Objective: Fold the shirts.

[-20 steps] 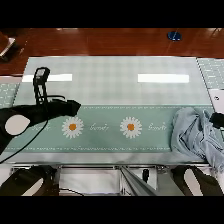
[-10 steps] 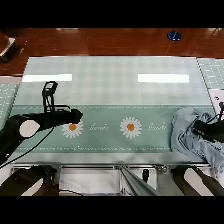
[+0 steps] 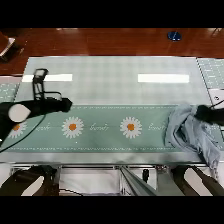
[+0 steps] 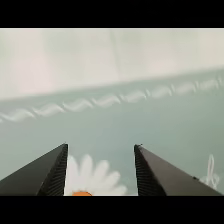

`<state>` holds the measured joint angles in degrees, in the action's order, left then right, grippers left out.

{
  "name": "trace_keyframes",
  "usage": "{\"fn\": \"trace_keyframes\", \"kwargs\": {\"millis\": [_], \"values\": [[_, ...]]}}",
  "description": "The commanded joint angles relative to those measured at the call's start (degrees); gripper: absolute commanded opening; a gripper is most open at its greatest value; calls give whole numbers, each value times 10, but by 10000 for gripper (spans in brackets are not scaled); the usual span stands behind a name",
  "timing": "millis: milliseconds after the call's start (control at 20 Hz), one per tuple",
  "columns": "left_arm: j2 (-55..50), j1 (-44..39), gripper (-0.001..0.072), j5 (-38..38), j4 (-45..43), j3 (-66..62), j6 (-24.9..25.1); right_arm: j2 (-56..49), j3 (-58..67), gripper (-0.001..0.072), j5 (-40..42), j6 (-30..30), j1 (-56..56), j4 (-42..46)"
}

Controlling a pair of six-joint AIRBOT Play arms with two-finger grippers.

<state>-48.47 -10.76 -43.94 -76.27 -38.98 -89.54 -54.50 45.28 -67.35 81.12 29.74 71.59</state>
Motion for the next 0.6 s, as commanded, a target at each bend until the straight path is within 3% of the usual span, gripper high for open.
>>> {"fn": "trace_keyframes", "kwargs": {"millis": [0,200,450,550], "values": [[55,83,504,-66,22,-49,10,54,148,23,18,-39,-13,-142],[134,79,505,-121,88,-10,10,72,346,23,30,-41,-104,-171],[144,57,504,-116,126,51,10,71,510,23,57,-38,-231,-171],[145,52,505,-81,128,74,11,71,547,23,64,-43,-265,-170]]}}
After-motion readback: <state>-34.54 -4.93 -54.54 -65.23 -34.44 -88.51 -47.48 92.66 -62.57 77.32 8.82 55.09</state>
